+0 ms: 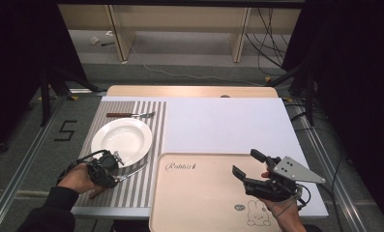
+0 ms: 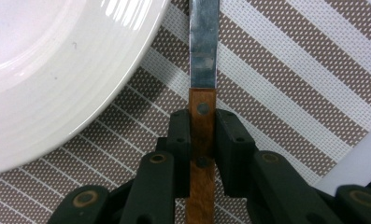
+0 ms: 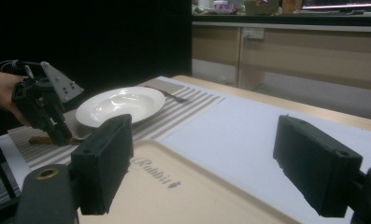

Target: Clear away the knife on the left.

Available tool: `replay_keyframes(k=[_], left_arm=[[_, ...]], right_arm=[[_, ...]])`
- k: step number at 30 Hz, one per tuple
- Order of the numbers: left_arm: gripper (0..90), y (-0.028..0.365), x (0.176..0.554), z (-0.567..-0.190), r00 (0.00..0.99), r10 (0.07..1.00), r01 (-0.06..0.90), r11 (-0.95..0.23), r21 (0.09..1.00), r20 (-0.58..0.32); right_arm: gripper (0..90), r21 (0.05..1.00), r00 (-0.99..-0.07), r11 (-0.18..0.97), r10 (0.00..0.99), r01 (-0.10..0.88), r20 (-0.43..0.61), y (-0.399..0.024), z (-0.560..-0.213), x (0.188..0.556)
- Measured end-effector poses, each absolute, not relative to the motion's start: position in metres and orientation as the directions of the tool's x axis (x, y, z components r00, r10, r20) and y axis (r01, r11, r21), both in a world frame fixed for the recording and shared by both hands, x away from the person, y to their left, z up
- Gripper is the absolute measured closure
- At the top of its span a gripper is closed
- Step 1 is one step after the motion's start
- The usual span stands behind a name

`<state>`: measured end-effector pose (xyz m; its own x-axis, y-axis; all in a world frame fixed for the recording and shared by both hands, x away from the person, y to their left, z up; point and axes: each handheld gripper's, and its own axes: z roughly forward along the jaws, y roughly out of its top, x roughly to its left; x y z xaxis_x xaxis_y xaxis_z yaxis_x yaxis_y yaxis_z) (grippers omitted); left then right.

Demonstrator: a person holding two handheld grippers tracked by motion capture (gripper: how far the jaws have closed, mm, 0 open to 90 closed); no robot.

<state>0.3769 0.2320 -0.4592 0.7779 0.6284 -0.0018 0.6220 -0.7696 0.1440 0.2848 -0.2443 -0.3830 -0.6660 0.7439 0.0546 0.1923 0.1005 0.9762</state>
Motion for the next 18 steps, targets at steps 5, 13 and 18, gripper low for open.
replay_keyframes(k=[5,13,18], left_arm=[[77.1,0.232,0.377,-0.459,0.757,0.652,0.649,-0.743,0.165,-0.043],[77.1,0.226,0.375,-0.450,0.728,0.675,0.681,-0.694,0.235,-0.117],[77.0,0.228,0.373,-0.446,0.689,0.704,0.718,-0.634,0.286,-0.169]], right_arm=[[21.3,0.976,-0.665,0.102,0.745,0.192,0.053,-0.245,-0.382,0.284],[21.6,0.977,-0.664,0.099,0.745,0.190,0.054,-0.246,-0.383,0.284],[21.6,0.977,-0.665,0.099,0.745,0.191,0.054,-0.246,-0.383,0.284]])
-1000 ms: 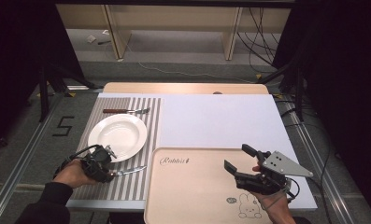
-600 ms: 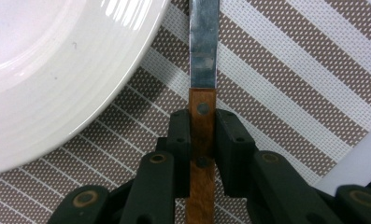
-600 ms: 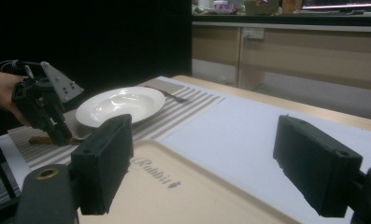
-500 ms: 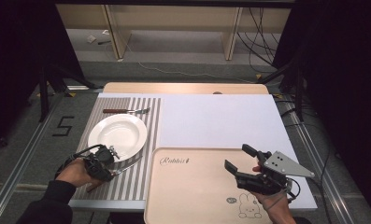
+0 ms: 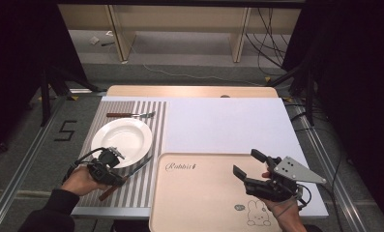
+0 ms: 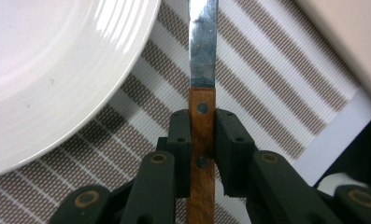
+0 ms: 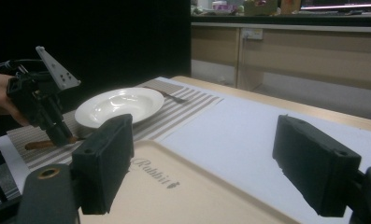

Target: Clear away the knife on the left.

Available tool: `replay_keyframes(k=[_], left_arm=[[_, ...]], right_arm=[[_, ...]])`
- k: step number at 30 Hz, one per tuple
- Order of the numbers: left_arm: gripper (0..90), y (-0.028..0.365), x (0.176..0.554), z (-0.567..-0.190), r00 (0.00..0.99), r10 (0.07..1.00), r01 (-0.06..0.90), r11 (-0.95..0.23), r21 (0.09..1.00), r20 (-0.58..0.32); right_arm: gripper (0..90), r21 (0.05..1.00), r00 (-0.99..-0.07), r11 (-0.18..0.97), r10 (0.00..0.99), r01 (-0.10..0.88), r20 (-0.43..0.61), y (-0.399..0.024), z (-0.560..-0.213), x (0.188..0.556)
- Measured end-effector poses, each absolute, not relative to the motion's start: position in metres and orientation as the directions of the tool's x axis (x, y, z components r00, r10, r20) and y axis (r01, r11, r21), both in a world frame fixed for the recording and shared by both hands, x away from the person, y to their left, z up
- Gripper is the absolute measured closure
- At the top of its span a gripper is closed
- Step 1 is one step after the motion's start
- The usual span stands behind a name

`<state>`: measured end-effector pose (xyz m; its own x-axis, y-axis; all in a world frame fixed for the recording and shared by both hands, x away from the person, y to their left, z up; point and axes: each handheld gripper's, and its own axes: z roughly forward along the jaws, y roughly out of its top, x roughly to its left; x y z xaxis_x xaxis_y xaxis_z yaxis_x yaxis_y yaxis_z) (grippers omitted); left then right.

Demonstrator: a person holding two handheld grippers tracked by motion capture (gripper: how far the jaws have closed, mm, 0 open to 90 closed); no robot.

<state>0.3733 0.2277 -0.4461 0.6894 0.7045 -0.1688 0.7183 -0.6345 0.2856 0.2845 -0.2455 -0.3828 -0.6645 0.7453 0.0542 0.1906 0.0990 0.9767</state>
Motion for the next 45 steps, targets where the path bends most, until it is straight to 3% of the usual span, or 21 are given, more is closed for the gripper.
replay_keyframes(k=[4,14,32,45], left_arm=[[77.0,0.225,0.371,-0.438,0.683,0.695,0.718,-0.584,0.378,-0.224],[77.0,0.205,0.362,-0.426,0.675,0.670,0.715,-0.494,0.494,-0.308],[77.0,0.157,0.341,-0.412,0.677,0.631,0.702,-0.401,0.588,-0.378],[77.0,0.134,0.340,-0.426,0.642,0.618,0.747,-0.373,0.550,-0.454]], right_arm=[[21.6,0.978,-0.663,0.095,0.746,0.187,0.054,-0.246,-0.383,0.285],[21.8,0.977,-0.662,0.099,0.747,0.190,0.054,-0.245,-0.383,0.284],[22.3,0.977,-0.668,0.082,0.741,0.195,0.072,-0.246,-0.383,0.286],[22.3,0.977,-0.666,0.084,0.743,0.195,0.069,-0.246,-0.384,0.287]])
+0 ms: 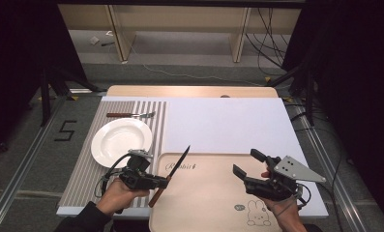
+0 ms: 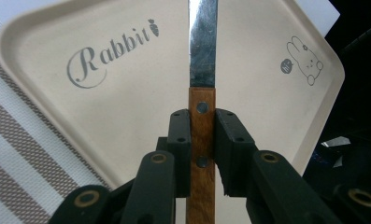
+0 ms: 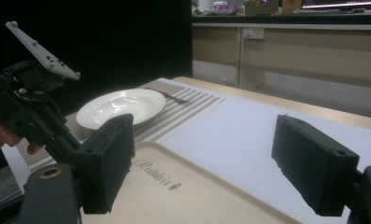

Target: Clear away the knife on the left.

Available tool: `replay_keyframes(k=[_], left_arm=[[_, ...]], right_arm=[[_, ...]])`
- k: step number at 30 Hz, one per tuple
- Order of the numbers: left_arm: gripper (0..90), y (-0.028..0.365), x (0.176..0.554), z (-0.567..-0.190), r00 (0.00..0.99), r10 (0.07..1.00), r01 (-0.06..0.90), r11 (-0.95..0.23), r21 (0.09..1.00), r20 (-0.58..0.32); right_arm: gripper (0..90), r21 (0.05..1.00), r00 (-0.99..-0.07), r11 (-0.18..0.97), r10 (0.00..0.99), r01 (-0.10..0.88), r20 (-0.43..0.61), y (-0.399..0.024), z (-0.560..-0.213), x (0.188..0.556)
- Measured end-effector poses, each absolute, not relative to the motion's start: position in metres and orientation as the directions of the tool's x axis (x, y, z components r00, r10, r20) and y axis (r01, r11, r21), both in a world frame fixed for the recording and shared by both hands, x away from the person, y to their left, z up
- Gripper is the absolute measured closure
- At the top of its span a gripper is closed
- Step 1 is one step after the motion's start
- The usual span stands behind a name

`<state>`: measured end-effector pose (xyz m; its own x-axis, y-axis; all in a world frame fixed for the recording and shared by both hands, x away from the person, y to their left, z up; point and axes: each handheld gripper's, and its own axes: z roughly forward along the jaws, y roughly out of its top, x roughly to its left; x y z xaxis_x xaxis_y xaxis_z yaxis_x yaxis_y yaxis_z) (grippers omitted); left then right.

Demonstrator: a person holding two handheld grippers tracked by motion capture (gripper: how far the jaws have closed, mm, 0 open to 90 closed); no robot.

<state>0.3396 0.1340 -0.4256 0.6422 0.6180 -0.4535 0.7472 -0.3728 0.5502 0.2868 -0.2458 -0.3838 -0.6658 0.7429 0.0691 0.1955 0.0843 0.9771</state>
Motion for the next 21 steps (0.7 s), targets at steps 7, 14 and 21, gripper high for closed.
replay_keyframes(k=[7,14,21], left_arm=[[77.0,0.126,0.336,-0.435,0.615,0.622,0.775,-0.365,0.516,-0.484],[76.9,0.120,0.333,-0.442,0.617,0.619,0.779,-0.393,0.488,-0.486],[77.0,0.110,0.329,-0.455,0.625,0.615,0.779,-0.446,0.441,-0.481]], right_arm=[[22.4,0.977,-0.668,0.081,0.741,0.195,0.071,-0.246,-0.383,0.286],[22.4,0.977,-0.669,0.087,0.740,0.196,0.068,-0.245,-0.383,0.286],[22.5,0.976,-0.669,0.090,0.740,0.196,0.067,-0.245,-0.384,0.286]])
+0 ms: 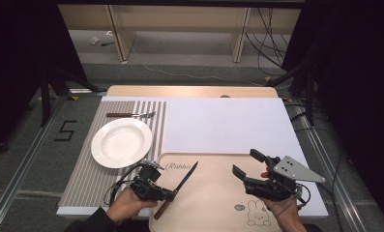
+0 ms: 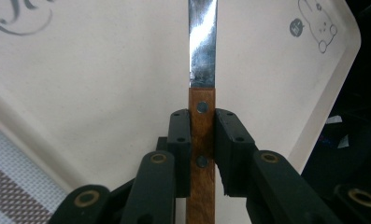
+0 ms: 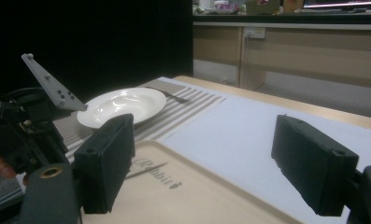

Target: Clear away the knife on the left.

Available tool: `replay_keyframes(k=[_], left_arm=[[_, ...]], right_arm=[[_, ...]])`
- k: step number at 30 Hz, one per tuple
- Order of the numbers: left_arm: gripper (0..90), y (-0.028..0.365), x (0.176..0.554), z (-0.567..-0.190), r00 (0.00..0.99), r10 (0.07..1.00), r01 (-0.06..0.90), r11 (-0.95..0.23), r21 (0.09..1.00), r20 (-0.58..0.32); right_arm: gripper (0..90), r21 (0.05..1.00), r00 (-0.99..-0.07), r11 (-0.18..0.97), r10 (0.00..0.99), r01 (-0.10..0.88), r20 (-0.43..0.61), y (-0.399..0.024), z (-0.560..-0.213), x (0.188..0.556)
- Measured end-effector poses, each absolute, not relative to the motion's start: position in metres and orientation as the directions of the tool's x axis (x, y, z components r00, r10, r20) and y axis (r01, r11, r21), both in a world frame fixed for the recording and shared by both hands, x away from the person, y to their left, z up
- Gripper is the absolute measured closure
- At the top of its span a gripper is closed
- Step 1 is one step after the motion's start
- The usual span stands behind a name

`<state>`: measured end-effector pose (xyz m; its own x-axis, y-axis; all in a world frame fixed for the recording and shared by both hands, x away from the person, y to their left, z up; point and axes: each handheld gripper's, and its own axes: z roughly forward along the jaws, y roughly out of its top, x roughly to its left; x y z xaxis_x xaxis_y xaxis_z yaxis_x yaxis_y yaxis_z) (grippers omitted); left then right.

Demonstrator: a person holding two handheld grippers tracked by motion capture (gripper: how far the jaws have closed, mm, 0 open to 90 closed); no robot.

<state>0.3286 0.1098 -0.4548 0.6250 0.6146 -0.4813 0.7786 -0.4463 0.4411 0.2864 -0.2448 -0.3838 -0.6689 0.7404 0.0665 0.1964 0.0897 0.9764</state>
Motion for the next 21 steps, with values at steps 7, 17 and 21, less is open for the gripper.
replay_keyframes(k=[7,17,21], left_arm=[[76.9,0.106,0.326,-0.460,0.627,0.621,0.778,-0.470,0.417,-0.471],[76.6,0.105,0.329,-0.473,0.598,0.652,0.801,-0.464,0.379,-0.466],[76.1,0.104,0.328,-0.473,0.601,0.652,0.798,-0.465,0.383,-0.462]], right_arm=[[22.6,0.976,-0.669,0.091,0.740,0.196,0.065,-0.245,-0.384,0.287],[22.7,0.974,-0.671,0.102,0.739,0.202,0.062,-0.244,-0.384,0.287],[22.7,0.975,-0.672,0.102,0.738,0.200,0.061,-0.243,-0.385,0.287]])
